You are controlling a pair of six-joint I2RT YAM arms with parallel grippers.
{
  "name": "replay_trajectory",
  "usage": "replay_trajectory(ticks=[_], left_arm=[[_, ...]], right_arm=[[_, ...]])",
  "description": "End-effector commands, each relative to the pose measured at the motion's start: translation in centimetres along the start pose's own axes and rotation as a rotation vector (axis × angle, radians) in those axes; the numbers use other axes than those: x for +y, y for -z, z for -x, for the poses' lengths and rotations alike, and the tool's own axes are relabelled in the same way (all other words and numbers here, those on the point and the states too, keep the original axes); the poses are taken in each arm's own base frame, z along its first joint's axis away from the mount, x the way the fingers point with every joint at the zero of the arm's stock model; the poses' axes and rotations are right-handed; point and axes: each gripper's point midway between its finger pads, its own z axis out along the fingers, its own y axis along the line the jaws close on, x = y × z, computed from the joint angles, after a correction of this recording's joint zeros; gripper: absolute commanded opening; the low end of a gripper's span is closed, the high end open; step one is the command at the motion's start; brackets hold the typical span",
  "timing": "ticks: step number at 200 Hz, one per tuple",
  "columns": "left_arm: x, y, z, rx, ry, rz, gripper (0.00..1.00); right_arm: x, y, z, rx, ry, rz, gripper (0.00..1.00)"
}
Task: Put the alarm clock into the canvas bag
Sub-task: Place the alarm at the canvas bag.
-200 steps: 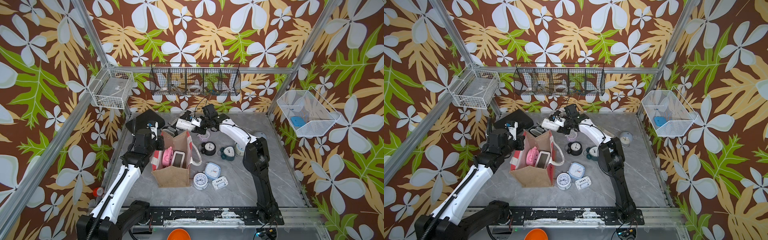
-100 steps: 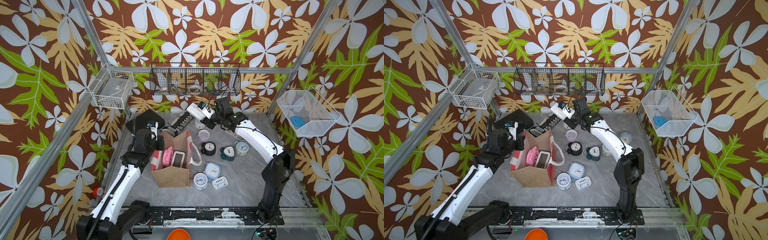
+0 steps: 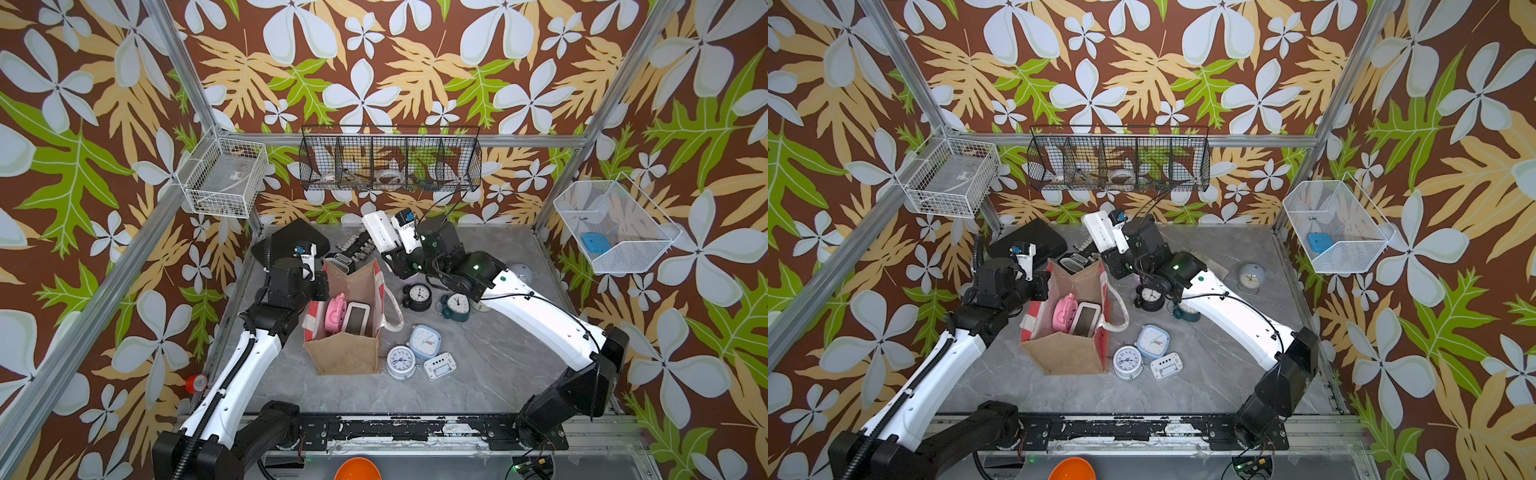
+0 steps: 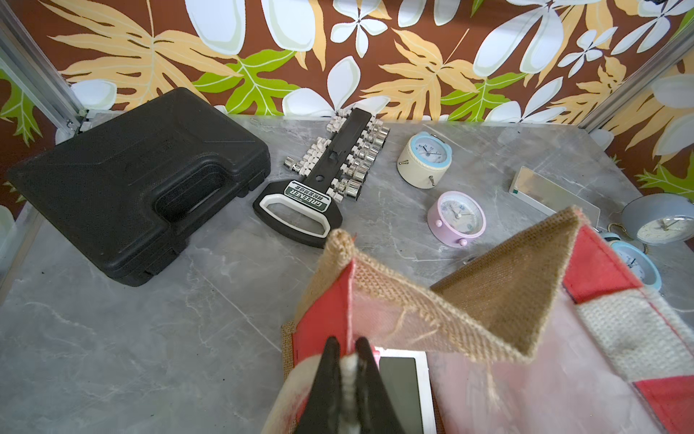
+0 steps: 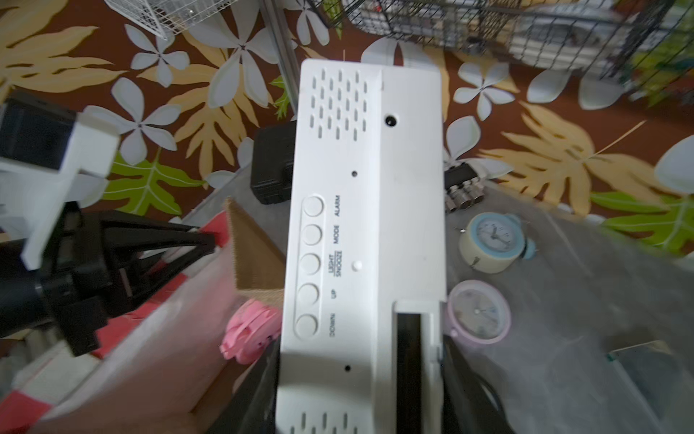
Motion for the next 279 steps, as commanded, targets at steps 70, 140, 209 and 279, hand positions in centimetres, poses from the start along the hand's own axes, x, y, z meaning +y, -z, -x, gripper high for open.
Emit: replay_trajectory(ticks=[70,140,209,279], left_arm=[[-0.1,0.2,0.6,-0.019,0.005,-0.003,0.0],[0.0,0.1,0.6,-0.018,0.008,0.002,0.0],[0.1,0.3,0.6,-0.022,0.007,0.009,0.0],[0.1,0.3,0.7,-0.023,0.008,0.011,0.0]], right_arm=[[9.5,-0.2,-3.4,0.013,-0.393,0.112,0.29],[12.7,-1.9,-7.7,0.131,-0.542,0.137,0.3],[12.9,-3.9,-12.0,0.257,-0.589,0.082,0.3],[11.8,-3.9,-14.9,0.326,-0.596,0.009,0.3]])
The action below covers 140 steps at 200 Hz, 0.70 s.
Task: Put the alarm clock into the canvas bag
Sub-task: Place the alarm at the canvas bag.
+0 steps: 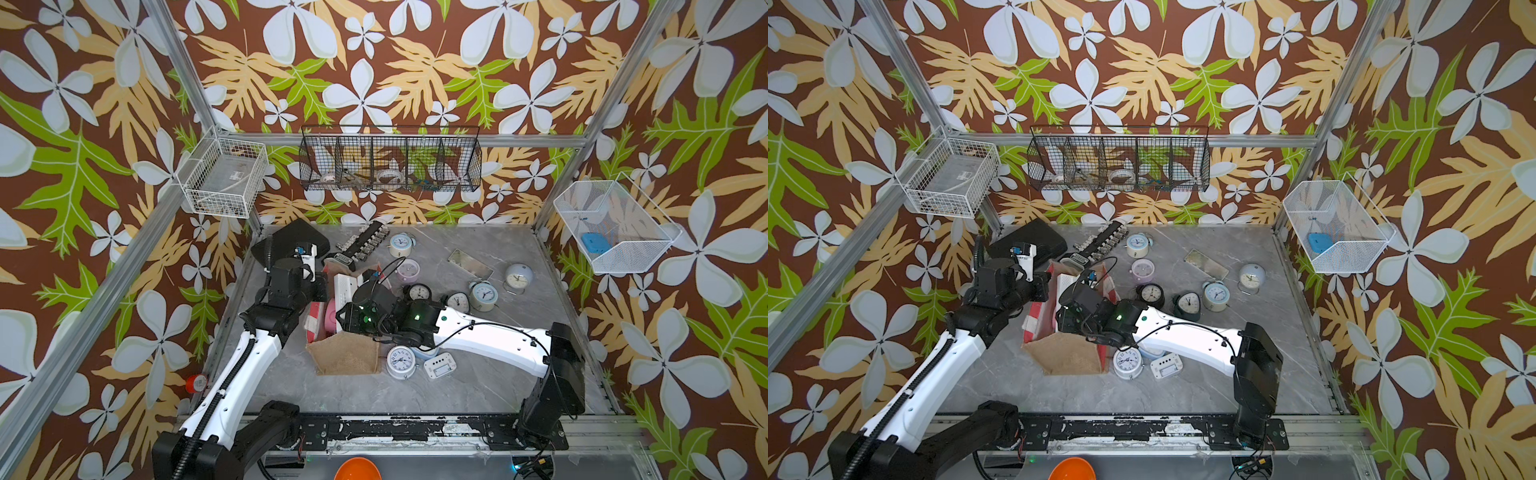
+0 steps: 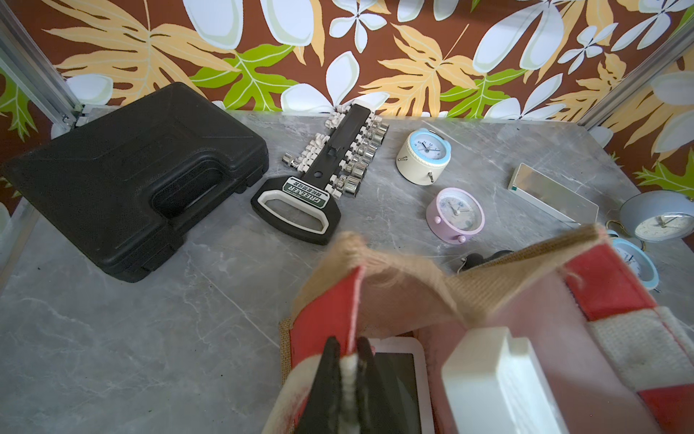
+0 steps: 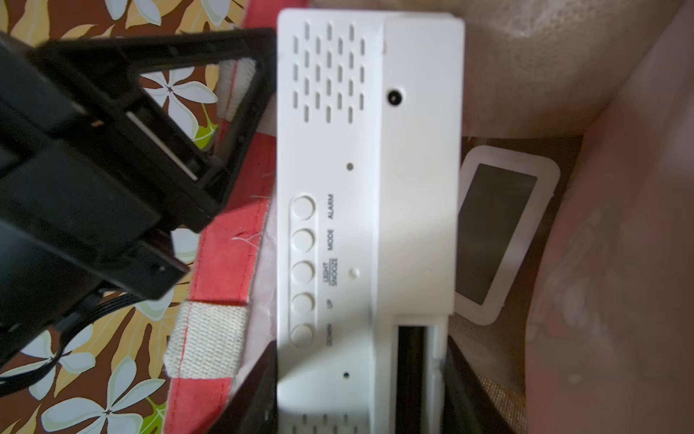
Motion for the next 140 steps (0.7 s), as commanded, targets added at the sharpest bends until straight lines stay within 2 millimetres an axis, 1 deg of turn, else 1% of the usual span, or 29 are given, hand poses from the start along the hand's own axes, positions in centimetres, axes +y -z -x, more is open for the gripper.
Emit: replay_trajectory(ticks=[1,12,32,56,78,96,116,130,140], left_arm=[[-0.1,0.2,0.8,-0.027,0.003,-0.001,0.0],[-0.1,0.2,0.8,-0.026,0.003,0.0,0.0],[-0.1,0.4,0.9,-0.03,0.004,-0.003,0.0],[-0.2,0.4,0.9,-0.033,0.003,-0.006,0.0],[-0.3,0.5,0.9,-0.035,0.002,-0.012,0.0],[-0.4,0.5,0.9,-0.035,0.004,-0.019,0.0],[-0.5,0.5,0.9,-0.034,0.005,-0.026,0.0],[-0.6,0.5,0.9,-0.034,0.004,-0.03,0.0],[-0.6,0.5,0.9,-0.034,0.003,-0.03,0.0]], right_arm=[[-1.8,0.1,-1.4,0.042,-0.024,-0.063,0.3],[-2.2,0.3,-1.4,0.034,-0.033,-0.073,0.31],[-2.8,0.5,-0.6,-0.002,-0.031,-0.127,0.31],[-3.1,0.1,0.2,-0.022,-0.017,-0.193,0.31],[-2.9,-1.0,0.8,-0.037,-0.001,-0.223,0.31],[-3.2,-1.9,1.5,-0.057,0.004,-0.273,0.31],[-3.5,-3.3,1.4,-0.044,0.01,-0.297,0.31],[-3.5,-4.3,1.0,-0.018,0.018,-0.3,0.31],[-3.9,-4.9,0.9,-0.008,0.02,-0.313,0.31]])
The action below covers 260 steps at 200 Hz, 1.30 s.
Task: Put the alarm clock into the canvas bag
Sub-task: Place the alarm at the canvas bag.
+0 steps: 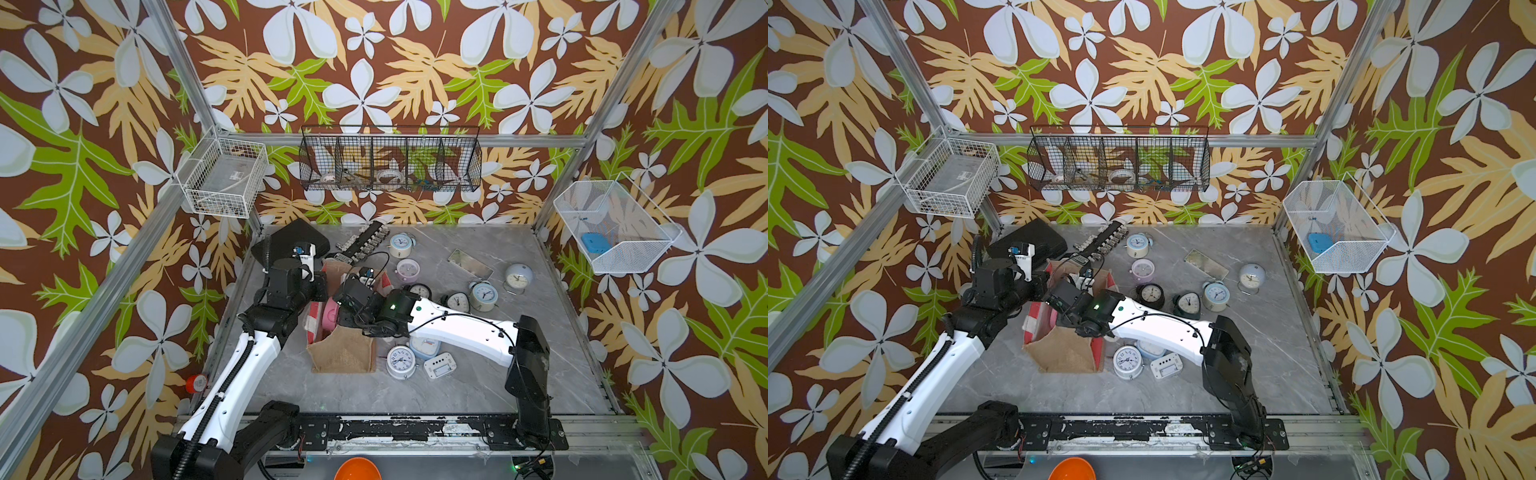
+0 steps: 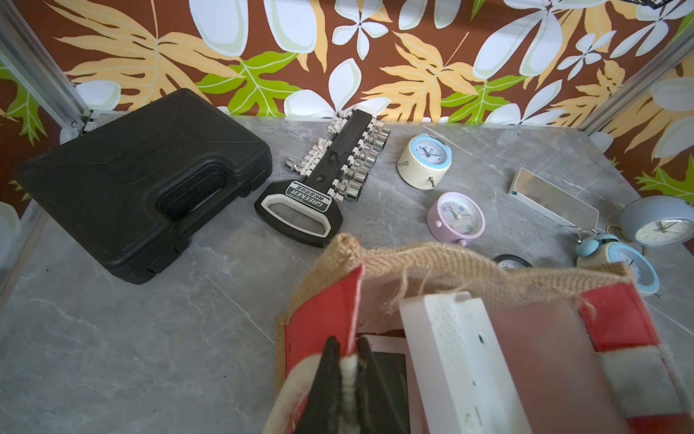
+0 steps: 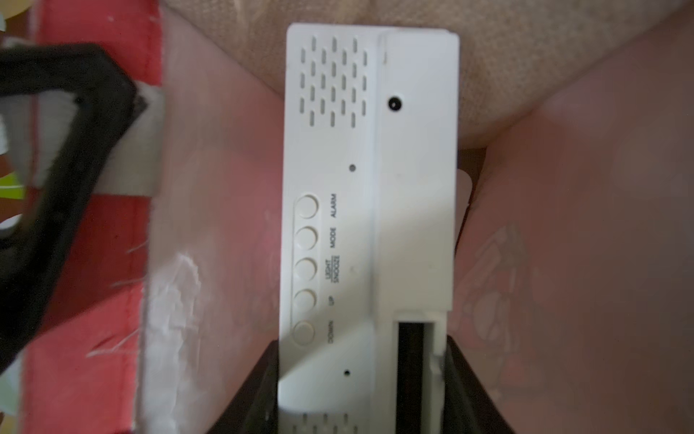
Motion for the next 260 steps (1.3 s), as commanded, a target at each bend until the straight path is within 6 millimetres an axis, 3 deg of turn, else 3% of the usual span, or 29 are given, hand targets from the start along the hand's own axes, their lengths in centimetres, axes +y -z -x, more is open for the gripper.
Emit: replay_trajectory(ticks=[1,69,116,128,158,192,260], left_arm=[[-0.4,0.2,0.8,-0.027,0.004,-0.021,0.0],[-0.5,0.3,0.8,-0.031,0.004,-0.023,0.0],[-0.4,0.3,0.9,-0.031,0.002,-0.019,0.0],[-0.4,0.3,0.8,-0.028,0.001,-0.022,0.0],[-0.4,0.2,0.8,-0.025,0.004,-0.022,0.0],[-0.4,0.2,0.8,-0.025,0.004,-0.022,0.0],[-0.4,-0.1,0.5,-0.012,0.005,-0.019,0.0]], right_arm=[[-1.3,-1.4,-0.8,0.03,0.027,-0.067,0.31],[-3.8,-5.3,-2.3,0.085,0.022,-0.154,0.36],[-5.3,-6.1,-2.5,0.081,0.03,-0.237,0.61],[-5.2,-5.9,-2.2,0.075,0.035,-0.245,0.72],[-4.6,-4.9,-1.4,0.053,0.037,-0.231,0.8],[-3.5,-2.9,0.0,0.018,0.034,-0.191,0.8],[-1.2,2.8,4.0,-0.092,0.081,-0.094,0.75]])
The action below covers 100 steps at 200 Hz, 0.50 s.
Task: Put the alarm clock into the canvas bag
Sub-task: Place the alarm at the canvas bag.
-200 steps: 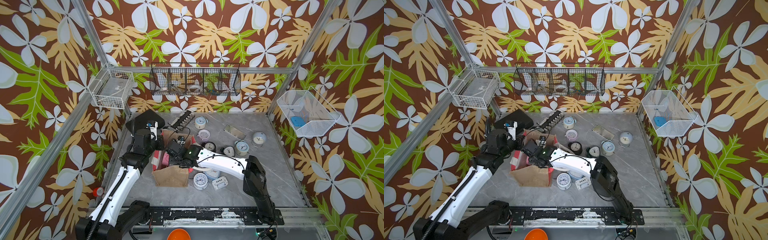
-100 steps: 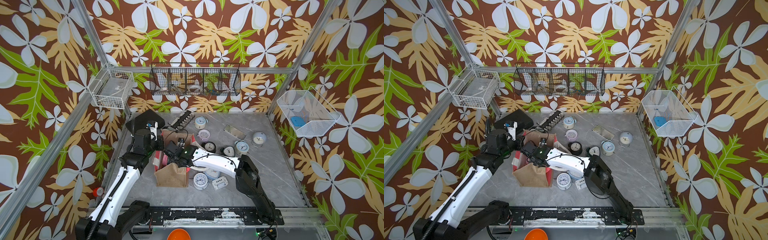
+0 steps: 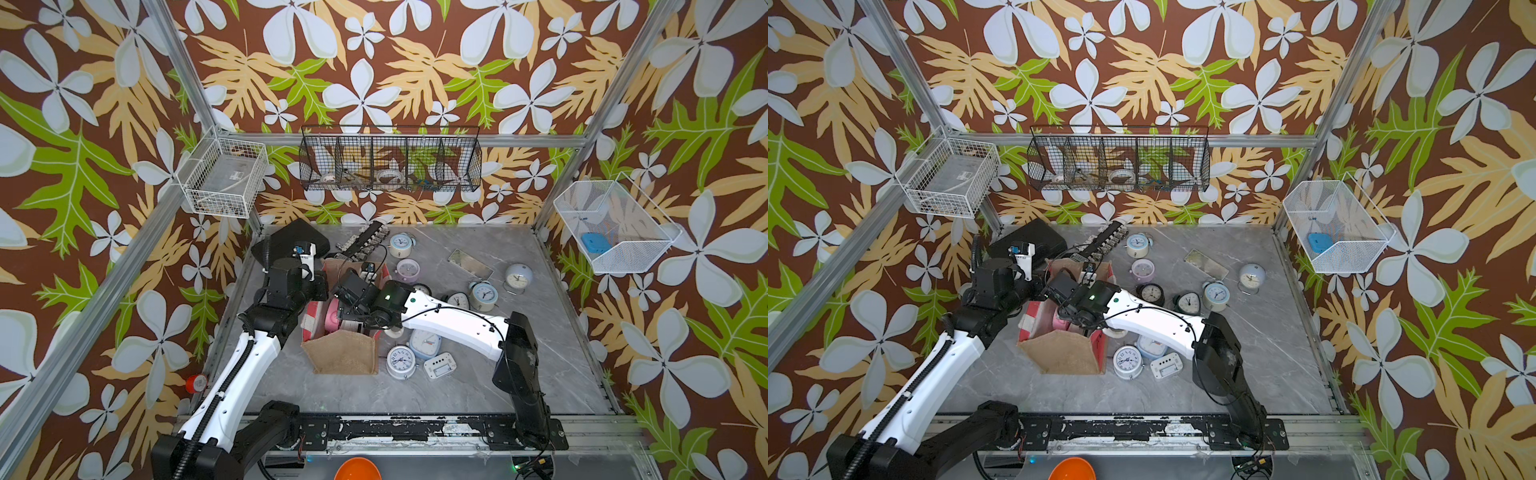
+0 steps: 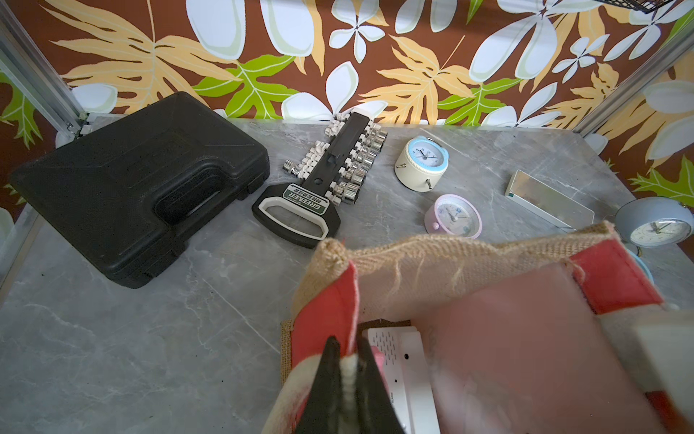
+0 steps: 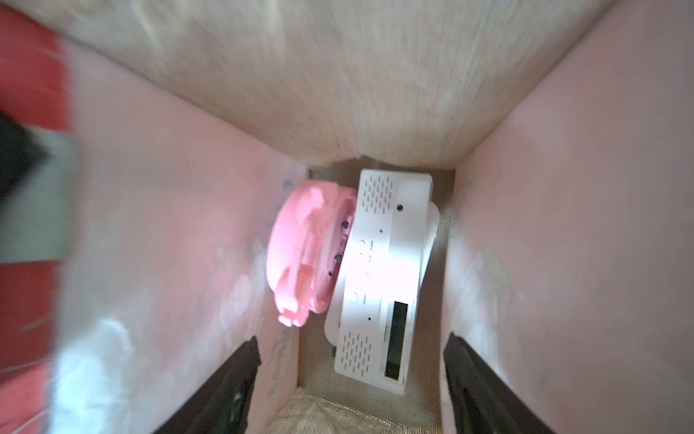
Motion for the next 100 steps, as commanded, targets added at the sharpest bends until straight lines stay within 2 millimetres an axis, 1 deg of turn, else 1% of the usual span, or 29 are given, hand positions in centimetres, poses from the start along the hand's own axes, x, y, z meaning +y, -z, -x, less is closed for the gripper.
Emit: replay_trajectory(ticks=[1,24,42,58,72,84,100], left_arm=[[-0.2,0.0,0.4,-0.008,0.006,-0.011,0.0],[-0.1,-0.1,0.3,-0.005,0.006,-0.007,0.0],[-0.1,-0.2,0.3,-0.003,0.004,-0.007,0.0],[-0.1,-0.3,0.2,0.002,0.004,-0.006,0.0],[-0.1,-0.3,0.1,0.003,0.004,-0.003,0.0],[0.1,-0.4,0.1,0.005,0.004,0.002,0.0],[0.1,-0.4,0.0,0.008,0.003,0.001,0.0]], right_arm=[[0.1,2.1,1.9,-0.068,0.054,0.008,0.75],[0.7,4.5,3.5,-0.119,0.146,0.048,0.73],[0.4,6.1,4.8,-0.164,0.196,0.047,0.72],[0.6,7.4,5.5,-0.18,0.252,0.085,0.72],[0.1,8.5,6.1,-0.186,0.291,0.099,0.71],[-0.2,9.2,6.1,-0.188,0.349,0.112,0.7],[-1.4,10.3,6.2,-0.2,0.424,0.105,0.7]])
